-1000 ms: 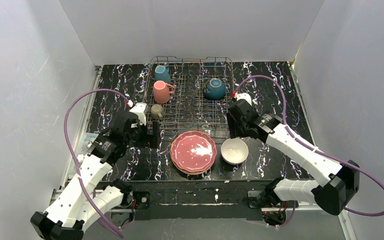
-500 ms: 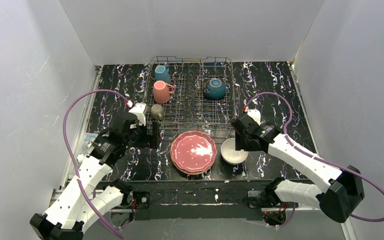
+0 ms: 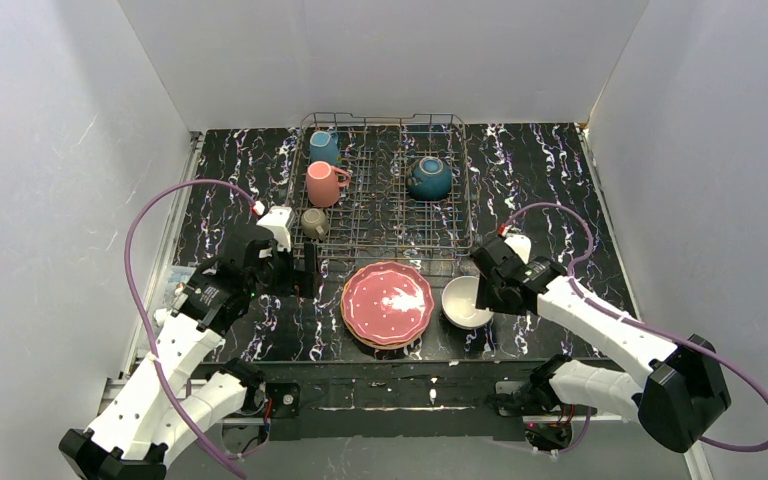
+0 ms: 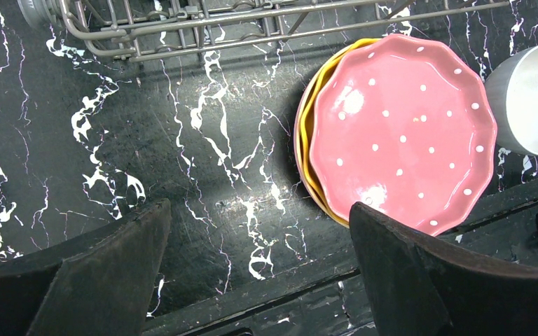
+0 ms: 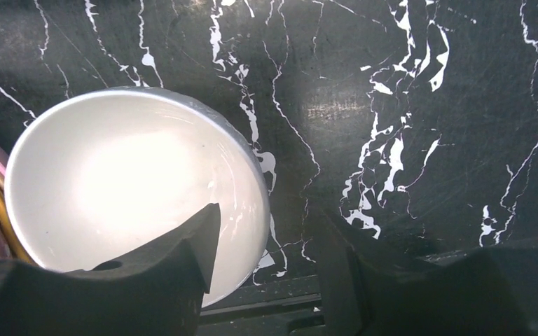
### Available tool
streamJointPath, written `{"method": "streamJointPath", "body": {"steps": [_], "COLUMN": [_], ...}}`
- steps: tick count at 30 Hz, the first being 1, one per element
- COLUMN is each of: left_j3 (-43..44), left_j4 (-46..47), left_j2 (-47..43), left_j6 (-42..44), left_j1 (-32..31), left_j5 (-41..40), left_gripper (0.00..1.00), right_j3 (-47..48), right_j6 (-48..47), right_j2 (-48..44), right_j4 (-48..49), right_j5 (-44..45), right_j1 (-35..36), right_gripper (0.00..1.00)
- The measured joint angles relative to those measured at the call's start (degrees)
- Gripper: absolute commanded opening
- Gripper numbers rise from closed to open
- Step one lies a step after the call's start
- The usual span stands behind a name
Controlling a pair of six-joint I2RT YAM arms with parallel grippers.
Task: Load the mixed dishes into the dish rack
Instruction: Pick up the bowl from the corner of the board.
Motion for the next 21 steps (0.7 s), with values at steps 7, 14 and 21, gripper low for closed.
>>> {"method": "streamJointPath", "body": {"steps": [7,14,21], "left_j3": [0.0,0.0,0.0], "left_j4": [0.0,0.0,0.0], "left_j2": [0.0,0.04,0.39], "left_j6": [0.0,-0.02,-0.17], "left_j1": [0.0,0.0,0.0], "left_j5": [0.02,0.0,0.0], "left_gripper": [0.98,0.98,0.98], "right_j3": [-3.78,-5.79,-6.45], "right_j6": [1.79,2.38,2.58], "right_j2": [-1.73,-2.56,-4.09], "right_j4": [3.13,5.29,6.67], "right_j5": [-2.16,-4.59,-5.6], "right_j1": [-2.05,-3.58,-4.31], "right_gripper": [0.5,0.35,0.21]}}
